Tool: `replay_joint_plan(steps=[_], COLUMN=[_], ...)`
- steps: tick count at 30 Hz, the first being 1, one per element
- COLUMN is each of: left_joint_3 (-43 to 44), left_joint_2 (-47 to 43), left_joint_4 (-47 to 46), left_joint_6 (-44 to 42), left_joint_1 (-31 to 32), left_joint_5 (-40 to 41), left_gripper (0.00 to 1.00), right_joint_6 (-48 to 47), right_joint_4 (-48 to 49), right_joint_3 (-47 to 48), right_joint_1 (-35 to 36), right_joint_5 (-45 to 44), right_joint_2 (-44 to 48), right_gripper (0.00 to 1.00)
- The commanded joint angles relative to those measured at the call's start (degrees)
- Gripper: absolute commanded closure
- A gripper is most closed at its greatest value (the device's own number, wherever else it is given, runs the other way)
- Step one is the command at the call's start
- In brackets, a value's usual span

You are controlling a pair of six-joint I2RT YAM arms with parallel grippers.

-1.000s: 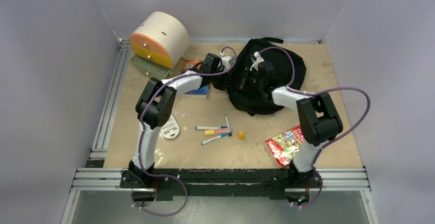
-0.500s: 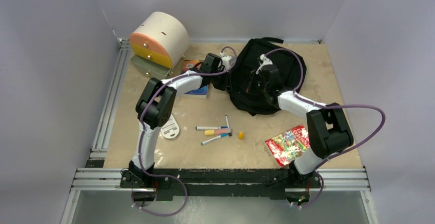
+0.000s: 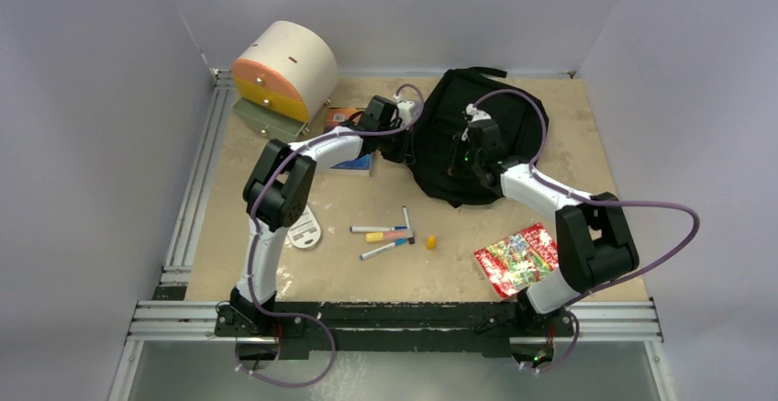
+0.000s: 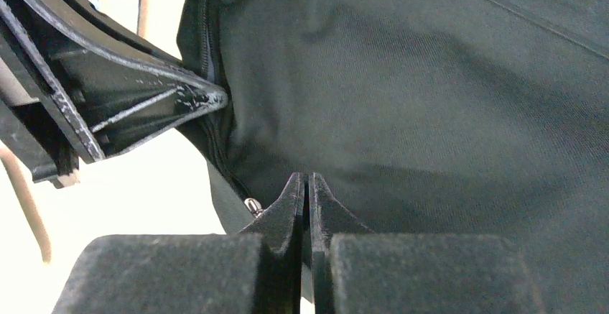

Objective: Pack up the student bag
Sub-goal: Unzip the student bag at the center of the board.

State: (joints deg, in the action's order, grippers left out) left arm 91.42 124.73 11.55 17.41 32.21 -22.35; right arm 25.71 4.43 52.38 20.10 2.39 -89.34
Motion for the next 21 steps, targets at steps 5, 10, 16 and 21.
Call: replay_joint_plan(steps=[5, 10, 16, 21], left_joint_3=[2.01, 2.35, 2.62, 2.71], left_joint_2=[-1.37, -1.84, -2.08, -2.45], left_joint_4=[1.06, 1.79, 2.23, 2.59], left_joint_6=[0.13, -0.53, 0.05, 0.3], left_joint_1=[-1.53, -2.37, -4.64, -6.53], left_joint_5=[3.45, 5.73, 6.3, 7.06], left_gripper=[1.0, 1.0, 1.0, 1.0], right_joint_6=[-2.7, -2.22, 0.99, 3.57], right_joint_4=[-4.03, -8.53, -14.72, -16.48], right_joint_3=[1.12, 1.64, 2.19, 2.07], right_joint_1=[-0.23, -0.23, -0.21, -0.23], right_joint_5=[-2.51, -5.52, -10.81, -16.36], right_joint_2=[7.57, 9.59, 11.27, 11.86], right_gripper=[1.0, 1.0, 1.0, 1.0])
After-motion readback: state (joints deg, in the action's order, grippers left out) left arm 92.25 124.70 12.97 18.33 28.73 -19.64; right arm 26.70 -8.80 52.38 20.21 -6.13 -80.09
